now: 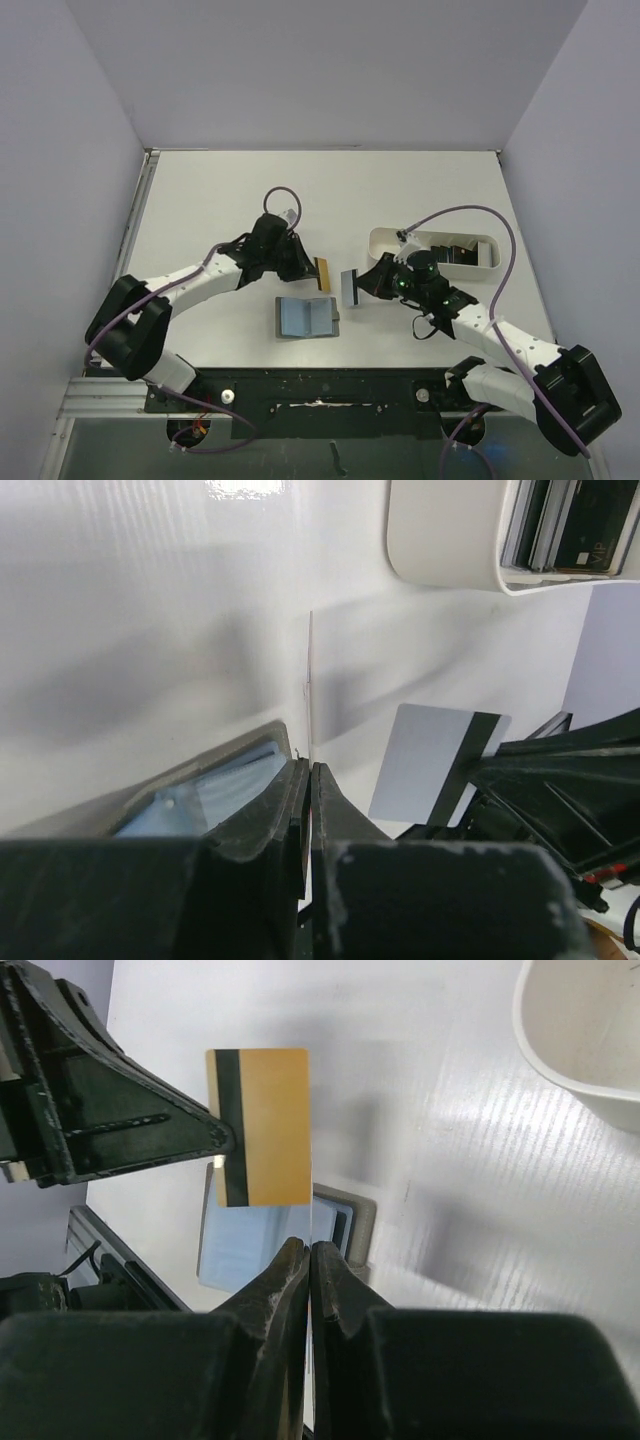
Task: Put the credit cards into the card holder
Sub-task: Pick up the credit card from the center of the board, then insert the credit card into the card holder.
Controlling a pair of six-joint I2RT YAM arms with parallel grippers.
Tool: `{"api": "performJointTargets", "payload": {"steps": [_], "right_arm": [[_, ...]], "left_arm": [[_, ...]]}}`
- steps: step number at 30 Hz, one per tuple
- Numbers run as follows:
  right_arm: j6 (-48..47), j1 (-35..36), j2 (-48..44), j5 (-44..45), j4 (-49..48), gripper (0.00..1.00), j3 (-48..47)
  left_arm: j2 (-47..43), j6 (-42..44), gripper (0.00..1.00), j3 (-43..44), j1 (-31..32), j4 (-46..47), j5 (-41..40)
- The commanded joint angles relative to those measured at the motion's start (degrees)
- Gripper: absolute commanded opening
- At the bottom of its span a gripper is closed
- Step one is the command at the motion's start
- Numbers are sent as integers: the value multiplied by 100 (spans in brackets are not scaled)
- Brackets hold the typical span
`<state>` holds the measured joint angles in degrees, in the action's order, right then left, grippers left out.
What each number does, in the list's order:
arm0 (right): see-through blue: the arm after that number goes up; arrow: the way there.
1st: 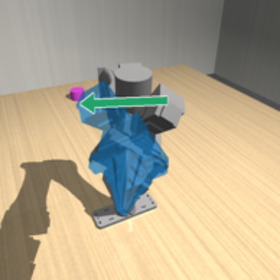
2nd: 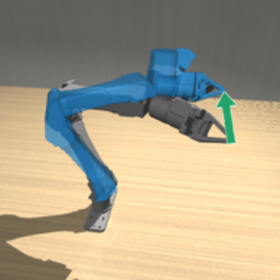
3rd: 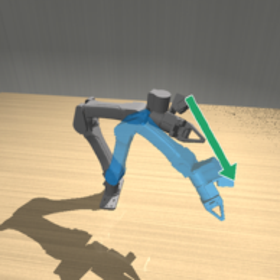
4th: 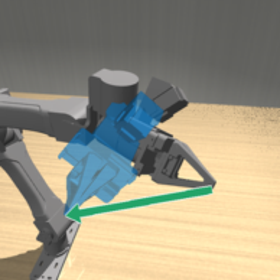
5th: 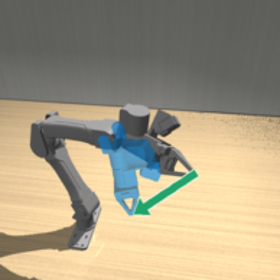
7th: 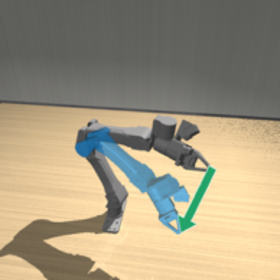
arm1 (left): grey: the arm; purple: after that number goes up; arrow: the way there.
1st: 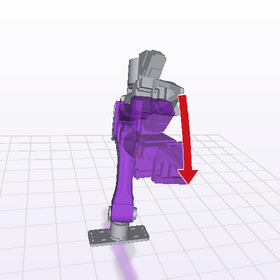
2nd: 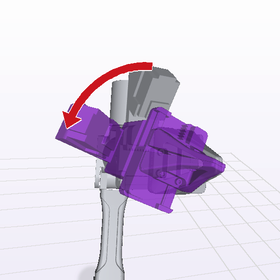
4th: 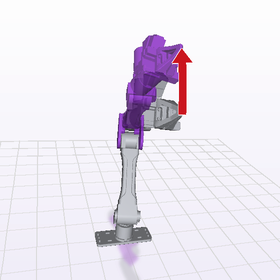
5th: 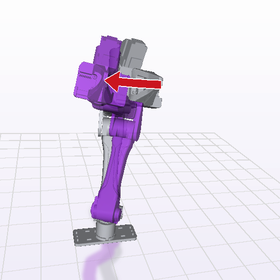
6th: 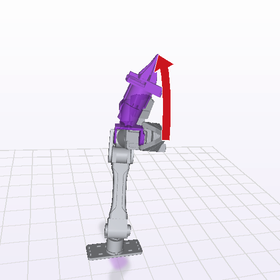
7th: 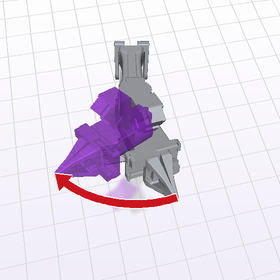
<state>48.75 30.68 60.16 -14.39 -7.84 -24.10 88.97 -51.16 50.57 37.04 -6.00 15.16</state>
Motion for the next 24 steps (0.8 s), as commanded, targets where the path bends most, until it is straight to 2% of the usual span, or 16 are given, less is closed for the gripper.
{"api": "performJointTargets", "payload": {"steps": [1,6,10,18,24], "right_arm": [[99,185,73,-34,-71,0,-430],[232,668,579,87,-228,0,-661],[394,907,1052,125,-539,0,-713],[337,1025,1540,438,-234,0,-859],[322,1026,1643,670,-132,0,-665]], "left_arm": [[-673,267,0,183,-260,-725,165],[-1226,643,0,-35,-437,-1704,292],[-1658,712,0,-355,-500,-1948,563],[-1847,571,0,-1215,-631,-1518,1139],[-1672,298,0,-1851,-712,-380,1815]]}}
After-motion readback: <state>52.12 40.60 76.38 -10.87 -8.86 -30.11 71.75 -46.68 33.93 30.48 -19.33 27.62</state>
